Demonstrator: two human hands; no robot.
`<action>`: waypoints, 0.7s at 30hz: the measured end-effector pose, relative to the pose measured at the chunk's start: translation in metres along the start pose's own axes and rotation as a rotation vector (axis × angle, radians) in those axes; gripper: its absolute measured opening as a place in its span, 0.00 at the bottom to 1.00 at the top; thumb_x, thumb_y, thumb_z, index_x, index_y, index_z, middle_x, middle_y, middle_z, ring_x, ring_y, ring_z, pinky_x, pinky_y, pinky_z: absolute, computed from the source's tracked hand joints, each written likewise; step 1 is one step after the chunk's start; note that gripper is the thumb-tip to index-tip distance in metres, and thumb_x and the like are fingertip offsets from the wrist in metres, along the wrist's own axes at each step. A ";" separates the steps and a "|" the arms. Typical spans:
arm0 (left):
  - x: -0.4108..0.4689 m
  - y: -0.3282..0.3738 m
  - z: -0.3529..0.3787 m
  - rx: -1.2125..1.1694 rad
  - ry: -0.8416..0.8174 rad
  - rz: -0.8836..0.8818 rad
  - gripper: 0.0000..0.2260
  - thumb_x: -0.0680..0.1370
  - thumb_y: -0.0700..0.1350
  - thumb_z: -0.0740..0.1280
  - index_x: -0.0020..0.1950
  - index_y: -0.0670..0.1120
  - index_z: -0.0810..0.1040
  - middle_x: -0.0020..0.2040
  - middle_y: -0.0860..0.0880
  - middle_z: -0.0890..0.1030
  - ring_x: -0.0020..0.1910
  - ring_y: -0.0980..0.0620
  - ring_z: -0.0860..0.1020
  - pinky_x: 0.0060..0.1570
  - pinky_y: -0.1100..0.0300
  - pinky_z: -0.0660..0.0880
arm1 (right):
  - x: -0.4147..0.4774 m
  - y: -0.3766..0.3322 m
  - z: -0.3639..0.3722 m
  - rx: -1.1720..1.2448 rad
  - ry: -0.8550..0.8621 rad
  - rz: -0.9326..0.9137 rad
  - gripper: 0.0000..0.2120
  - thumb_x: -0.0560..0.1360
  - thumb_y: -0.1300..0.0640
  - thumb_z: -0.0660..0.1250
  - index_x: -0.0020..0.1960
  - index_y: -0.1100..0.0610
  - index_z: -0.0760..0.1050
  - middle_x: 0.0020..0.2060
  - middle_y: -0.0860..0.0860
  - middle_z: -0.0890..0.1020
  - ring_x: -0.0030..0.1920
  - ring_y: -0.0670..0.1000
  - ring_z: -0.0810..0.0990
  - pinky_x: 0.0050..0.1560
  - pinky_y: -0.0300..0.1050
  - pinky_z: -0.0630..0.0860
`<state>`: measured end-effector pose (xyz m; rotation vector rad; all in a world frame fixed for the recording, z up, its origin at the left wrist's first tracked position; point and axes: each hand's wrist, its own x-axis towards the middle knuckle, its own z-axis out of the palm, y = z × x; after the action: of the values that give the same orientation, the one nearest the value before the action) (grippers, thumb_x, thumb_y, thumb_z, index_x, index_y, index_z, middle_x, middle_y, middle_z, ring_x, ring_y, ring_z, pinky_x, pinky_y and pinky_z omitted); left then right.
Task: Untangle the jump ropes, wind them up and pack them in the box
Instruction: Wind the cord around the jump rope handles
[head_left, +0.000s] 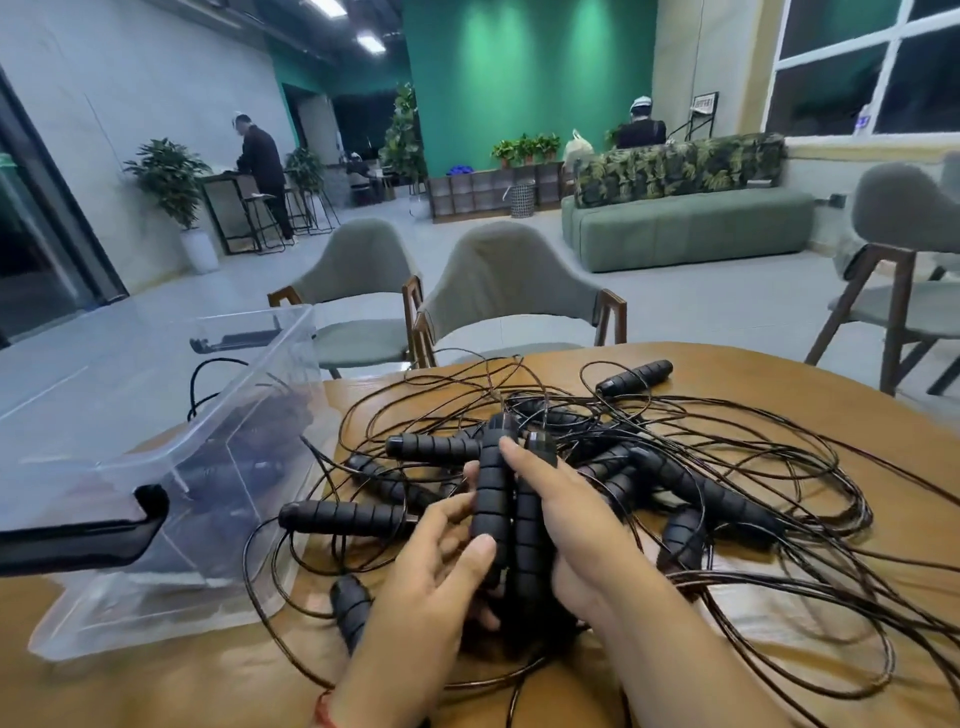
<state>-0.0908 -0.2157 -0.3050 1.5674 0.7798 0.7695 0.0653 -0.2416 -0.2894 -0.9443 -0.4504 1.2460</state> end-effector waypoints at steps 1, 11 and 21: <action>0.002 -0.004 -0.002 0.004 -0.012 -0.003 0.16 0.85 0.48 0.68 0.71 0.57 0.73 0.58 0.50 0.86 0.50 0.43 0.85 0.40 0.50 0.82 | 0.002 0.001 -0.001 0.018 0.000 -0.014 0.16 0.81 0.50 0.72 0.65 0.58 0.82 0.57 0.59 0.88 0.52 0.60 0.88 0.56 0.60 0.84; 0.012 -0.017 -0.007 0.063 -0.052 0.019 0.17 0.86 0.43 0.64 0.72 0.60 0.73 0.56 0.55 0.86 0.48 0.47 0.85 0.42 0.47 0.85 | 0.014 0.006 -0.009 0.008 0.015 -0.030 0.22 0.80 0.45 0.72 0.67 0.59 0.82 0.58 0.61 0.87 0.57 0.61 0.87 0.53 0.56 0.85; 0.007 -0.019 -0.002 0.213 -0.018 0.068 0.18 0.87 0.46 0.62 0.75 0.63 0.70 0.59 0.64 0.84 0.43 0.53 0.85 0.47 0.47 0.85 | 0.018 0.009 -0.011 0.007 0.015 -0.030 0.26 0.78 0.42 0.74 0.67 0.60 0.81 0.59 0.61 0.87 0.55 0.59 0.87 0.52 0.54 0.84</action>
<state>-0.0897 -0.2072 -0.3233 1.7965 0.8198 0.7399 0.0737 -0.2289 -0.3063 -0.9369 -0.4469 1.2122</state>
